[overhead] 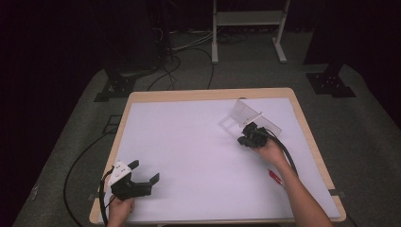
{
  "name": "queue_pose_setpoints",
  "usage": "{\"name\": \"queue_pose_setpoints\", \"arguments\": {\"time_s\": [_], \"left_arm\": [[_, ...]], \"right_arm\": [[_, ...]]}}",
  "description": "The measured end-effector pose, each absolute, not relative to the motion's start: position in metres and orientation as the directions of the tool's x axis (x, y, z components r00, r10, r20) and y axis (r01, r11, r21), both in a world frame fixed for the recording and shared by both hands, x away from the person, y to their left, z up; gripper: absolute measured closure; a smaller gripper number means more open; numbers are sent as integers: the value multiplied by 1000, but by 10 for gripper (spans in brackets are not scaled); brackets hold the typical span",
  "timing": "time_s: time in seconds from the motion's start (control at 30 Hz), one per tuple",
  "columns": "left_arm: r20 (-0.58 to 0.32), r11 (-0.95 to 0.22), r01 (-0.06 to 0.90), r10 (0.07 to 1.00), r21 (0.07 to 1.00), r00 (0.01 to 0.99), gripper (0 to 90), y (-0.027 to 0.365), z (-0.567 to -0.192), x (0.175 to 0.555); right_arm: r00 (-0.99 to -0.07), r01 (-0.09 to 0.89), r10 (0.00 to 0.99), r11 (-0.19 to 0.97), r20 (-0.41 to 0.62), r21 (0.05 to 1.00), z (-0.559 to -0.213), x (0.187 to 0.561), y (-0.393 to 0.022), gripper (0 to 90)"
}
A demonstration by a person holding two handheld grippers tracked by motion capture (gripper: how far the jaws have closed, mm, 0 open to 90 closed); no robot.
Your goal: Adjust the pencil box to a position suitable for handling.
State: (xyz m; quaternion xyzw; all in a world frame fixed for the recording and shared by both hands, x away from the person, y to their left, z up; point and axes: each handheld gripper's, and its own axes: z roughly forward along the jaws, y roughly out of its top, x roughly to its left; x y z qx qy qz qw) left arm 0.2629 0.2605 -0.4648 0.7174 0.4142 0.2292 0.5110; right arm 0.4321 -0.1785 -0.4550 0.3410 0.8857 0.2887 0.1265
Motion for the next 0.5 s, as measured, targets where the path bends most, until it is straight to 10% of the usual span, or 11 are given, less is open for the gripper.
{"name": "queue_pose_setpoints", "arguments": {"time_s": [0.5], "left_arm": [[-94, -137, 362, 828, 922, 552, 0, 261, -465, 263]], "right_arm": [[-744, 477, 661, 632, -102, 611, -447, 426, -179, 858]]}}
